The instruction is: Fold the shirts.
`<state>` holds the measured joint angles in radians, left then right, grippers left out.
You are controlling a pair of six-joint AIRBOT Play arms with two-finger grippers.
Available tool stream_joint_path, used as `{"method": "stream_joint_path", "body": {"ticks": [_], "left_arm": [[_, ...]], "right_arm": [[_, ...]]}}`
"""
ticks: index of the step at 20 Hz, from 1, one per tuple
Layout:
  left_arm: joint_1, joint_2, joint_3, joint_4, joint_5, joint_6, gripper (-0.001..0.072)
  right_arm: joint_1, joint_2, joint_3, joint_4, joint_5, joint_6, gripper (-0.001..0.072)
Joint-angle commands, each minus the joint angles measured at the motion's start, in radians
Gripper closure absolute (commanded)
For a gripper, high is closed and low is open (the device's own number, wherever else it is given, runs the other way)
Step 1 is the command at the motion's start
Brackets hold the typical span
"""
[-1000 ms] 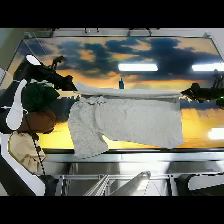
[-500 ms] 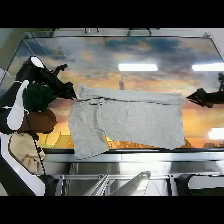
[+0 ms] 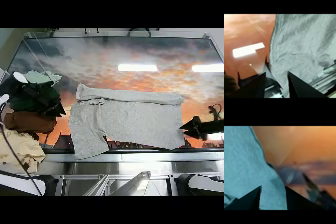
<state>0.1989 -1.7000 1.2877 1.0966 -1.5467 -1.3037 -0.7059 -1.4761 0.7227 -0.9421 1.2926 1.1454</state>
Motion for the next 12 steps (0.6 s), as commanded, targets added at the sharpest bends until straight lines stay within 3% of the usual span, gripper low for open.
{"method": "stream_joint_path", "body": {"ticks": [1,2,4,9,12], "left_arm": [[0.032,0.111,-0.258,0.002,0.103,0.031,0.0416],[0.032,0.123,-0.304,0.002,0.103,0.031,0.0416],[0.012,0.13,-0.377,0.0,0.102,0.03,0.0415],[-0.116,0.13,-0.512,0.001,0.215,0.031,0.0416],[-0.186,0.13,-0.475,0.0,0.294,0.031,0.0428]], "right_arm": [[0.012,0.003,-0.141,-0.015,-0.096,-0.037,0.022],[0.024,0.003,-0.143,-0.013,-0.101,-0.038,0.0227],[0.036,0.003,-0.142,-0.01,-0.103,-0.05,0.0448],[0.035,0.003,-0.141,0.005,-0.096,-0.057,0.0474],[0.035,0.003,-0.141,0.005,-0.075,-0.056,0.0474]]}}
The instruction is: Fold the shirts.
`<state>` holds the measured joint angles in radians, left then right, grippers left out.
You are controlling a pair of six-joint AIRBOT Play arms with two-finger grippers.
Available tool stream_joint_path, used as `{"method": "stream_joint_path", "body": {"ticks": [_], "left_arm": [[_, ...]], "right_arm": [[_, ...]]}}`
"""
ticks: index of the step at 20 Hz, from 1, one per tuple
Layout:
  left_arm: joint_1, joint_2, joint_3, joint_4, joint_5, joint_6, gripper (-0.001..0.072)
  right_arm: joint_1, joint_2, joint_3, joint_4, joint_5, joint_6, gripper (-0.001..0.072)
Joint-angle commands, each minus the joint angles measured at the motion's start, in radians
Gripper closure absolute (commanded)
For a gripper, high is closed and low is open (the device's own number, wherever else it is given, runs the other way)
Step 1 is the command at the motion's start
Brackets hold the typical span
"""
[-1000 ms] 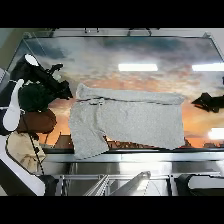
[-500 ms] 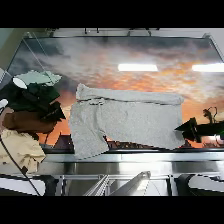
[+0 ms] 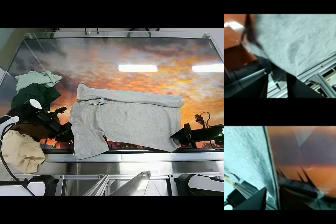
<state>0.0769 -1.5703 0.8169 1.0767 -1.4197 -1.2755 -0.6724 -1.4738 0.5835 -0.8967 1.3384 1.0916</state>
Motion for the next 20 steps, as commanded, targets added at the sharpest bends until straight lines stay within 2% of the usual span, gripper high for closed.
{"method": "stream_joint_path", "body": {"ticks": [1,4,9,13,17,20], "left_arm": [[-0.083,0.0,0.014,0.02,0.184,0.002,0.0428],[-0.129,0.0,0.068,0.032,0.18,0.003,0.0428],[-0.054,0.001,0.125,0.08,0.019,0.017,0.0428],[0.058,0.001,0.121,0.011,-0.027,0.079,0.0427],[0.12,0.001,0.121,-0.169,-0.02,0.152,0.0427],[0.119,0.0,0.121,-0.169,-0.013,0.156,0.0427]], "right_arm": [[0.001,0.001,-0.002,-0.041,-0.111,-0.002,0.0474],[0.0,0.001,-0.002,-0.043,-0.09,-0.002,0.0473],[-0.034,0.001,0.003,-0.049,-0.092,0.006,0.0471],[-0.063,0.001,0.003,-0.048,-0.089,0.009,0.0471],[-0.063,0.001,0.003,-0.047,-0.092,0.009,0.0471],[-0.063,0.001,0.003,-0.048,-0.09,0.016,0.0471]]}}
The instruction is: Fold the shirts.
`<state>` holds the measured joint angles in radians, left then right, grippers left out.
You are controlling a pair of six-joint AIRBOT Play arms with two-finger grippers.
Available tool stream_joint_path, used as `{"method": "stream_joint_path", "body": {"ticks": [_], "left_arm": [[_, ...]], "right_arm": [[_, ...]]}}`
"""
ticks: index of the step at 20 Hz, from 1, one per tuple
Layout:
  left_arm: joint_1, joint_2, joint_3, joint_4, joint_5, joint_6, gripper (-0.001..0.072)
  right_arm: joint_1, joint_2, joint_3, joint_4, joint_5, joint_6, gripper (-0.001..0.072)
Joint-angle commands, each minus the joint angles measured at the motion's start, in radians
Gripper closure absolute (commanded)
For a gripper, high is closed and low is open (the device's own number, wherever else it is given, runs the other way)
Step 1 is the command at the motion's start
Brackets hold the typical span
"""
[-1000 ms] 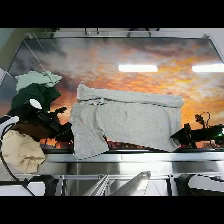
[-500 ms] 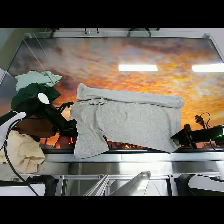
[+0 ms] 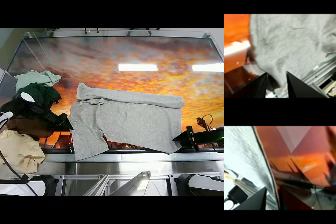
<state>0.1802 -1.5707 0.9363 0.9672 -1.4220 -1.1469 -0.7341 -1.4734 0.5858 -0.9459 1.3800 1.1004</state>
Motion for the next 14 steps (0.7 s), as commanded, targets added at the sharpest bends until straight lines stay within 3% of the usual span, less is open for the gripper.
{"method": "stream_joint_path", "body": {"ticks": [1,7,10,14], "left_arm": [[0.015,0.001,0.001,-0.06,-0.006,0.029,0.0427],[0.015,0.001,-0.023,-0.043,-0.013,0.031,0.0427],[0.015,0.0,-0.121,-0.048,0.043,0.047,0.0427],[0.012,-0.026,-0.164,-0.218,0.101,0.116,0.0429]], "right_arm": [[-0.002,0.001,0.001,0.002,-0.132,0.007,0.0471],[-0.002,0.001,0.001,-0.003,-0.113,0.011,0.0471],[-0.001,0.001,-0.021,-0.037,-0.103,0.024,0.0471],[0.004,0.001,-0.025,0.013,-0.069,0.032,0.0477]]}}
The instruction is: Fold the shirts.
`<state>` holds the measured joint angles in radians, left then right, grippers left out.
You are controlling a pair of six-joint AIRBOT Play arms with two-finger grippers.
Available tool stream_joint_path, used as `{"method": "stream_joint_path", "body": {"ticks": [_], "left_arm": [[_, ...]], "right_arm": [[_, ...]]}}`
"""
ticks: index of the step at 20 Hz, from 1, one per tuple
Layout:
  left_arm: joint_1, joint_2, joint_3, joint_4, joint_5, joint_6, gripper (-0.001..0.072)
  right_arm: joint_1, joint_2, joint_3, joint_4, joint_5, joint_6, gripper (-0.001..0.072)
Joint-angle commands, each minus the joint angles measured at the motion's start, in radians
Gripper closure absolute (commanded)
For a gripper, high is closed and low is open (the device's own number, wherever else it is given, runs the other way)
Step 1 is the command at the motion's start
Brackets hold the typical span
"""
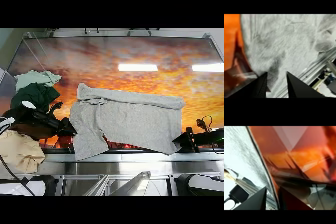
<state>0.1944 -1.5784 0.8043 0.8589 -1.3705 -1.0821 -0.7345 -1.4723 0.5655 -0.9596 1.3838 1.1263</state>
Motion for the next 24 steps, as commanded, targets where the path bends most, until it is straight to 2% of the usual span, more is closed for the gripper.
{"method": "stream_joint_path", "body": {"ticks": [1,2,4,7,9,11,14,17,21,24], "left_arm": [[-0.011,-0.037,-0.032,-0.159,0.051,0.057,0.0457],[-0.029,-0.056,-0.032,-0.211,0.05,0.076,0.069],[-0.058,-0.075,-0.026,-0.312,0.042,0.122,0.069],[-0.017,-0.024,0.029,-0.256,-0.019,0.111,0.0691],[0.062,0.045,0.05,-0.241,-0.035,0.081,0.0688],[0.139,0.12,0.05,-0.24,-0.044,0.066,0.0684],[0.163,0.185,0.051,-0.291,-0.056,0.072,0.0684],[0.109,0.179,0.148,-0.392,0.046,0.086,0.0684],[-0.045,0.021,0.398,-0.385,0.132,0.079,0.0684],[-0.091,-0.14,0.569,-0.38,0.167,0.014,0.0685]], "right_arm": [[0.004,0.001,-0.004,0.041,-0.055,0.006,0.0595],[0.004,0.004,-0.002,0.045,-0.04,0.006,0.0698],[-0.002,0.019,0.031,0.034,0.016,0.013,0.0699],[-0.046,0.068,0.147,-0.047,0.079,0.124,0.0699],[-0.08,0.113,0.216,-0.041,0.088,0.131,0.07],[-0.082,0.13,0.23,0.002,0.087,0.129,0.0699],[-0.053,0.113,0.231,0.171,0.077,0.074,0.0699],[-0.021,0.109,0.238,0.415,0.002,0.003,0.0699],[0.081,0.062,0.26,0.447,-0.225,-0.067,0.0699],[0.137,-0.013,0.292,0.484,-0.381,-0.126,0.0699]]}}
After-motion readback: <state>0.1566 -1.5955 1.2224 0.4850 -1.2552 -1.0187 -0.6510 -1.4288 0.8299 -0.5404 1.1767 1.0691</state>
